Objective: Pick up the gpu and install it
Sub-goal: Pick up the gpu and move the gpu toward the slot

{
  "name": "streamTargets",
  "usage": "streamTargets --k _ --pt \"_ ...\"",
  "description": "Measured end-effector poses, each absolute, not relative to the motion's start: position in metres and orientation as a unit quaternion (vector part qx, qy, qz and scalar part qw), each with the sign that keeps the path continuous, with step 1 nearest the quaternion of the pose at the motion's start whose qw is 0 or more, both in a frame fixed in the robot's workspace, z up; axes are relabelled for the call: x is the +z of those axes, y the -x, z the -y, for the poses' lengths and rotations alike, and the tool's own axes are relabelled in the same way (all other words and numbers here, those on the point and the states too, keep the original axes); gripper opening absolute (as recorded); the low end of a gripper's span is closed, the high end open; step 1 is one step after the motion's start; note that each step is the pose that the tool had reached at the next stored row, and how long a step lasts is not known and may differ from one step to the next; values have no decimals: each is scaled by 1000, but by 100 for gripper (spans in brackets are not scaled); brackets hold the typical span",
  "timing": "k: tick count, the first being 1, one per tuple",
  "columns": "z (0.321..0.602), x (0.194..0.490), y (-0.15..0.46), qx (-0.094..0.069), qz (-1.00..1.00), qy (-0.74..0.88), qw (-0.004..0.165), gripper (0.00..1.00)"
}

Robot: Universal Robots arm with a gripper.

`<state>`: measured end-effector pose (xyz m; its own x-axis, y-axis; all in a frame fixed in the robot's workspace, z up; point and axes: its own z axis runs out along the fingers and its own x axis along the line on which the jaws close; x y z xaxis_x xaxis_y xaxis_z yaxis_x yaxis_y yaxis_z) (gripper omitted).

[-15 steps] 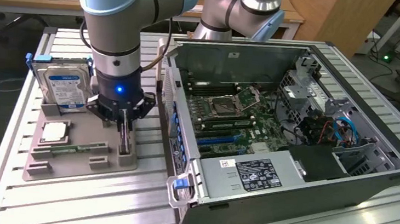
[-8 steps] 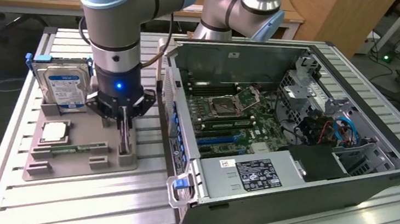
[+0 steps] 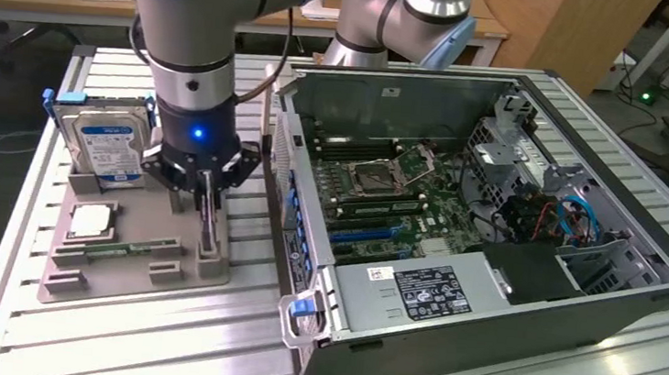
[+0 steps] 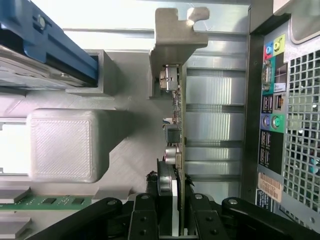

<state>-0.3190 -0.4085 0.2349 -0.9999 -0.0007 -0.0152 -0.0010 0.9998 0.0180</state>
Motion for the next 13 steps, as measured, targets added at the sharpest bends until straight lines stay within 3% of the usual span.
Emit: streamTargets --k 13 --pt "409 266 319 9 -1000 0 8 29"
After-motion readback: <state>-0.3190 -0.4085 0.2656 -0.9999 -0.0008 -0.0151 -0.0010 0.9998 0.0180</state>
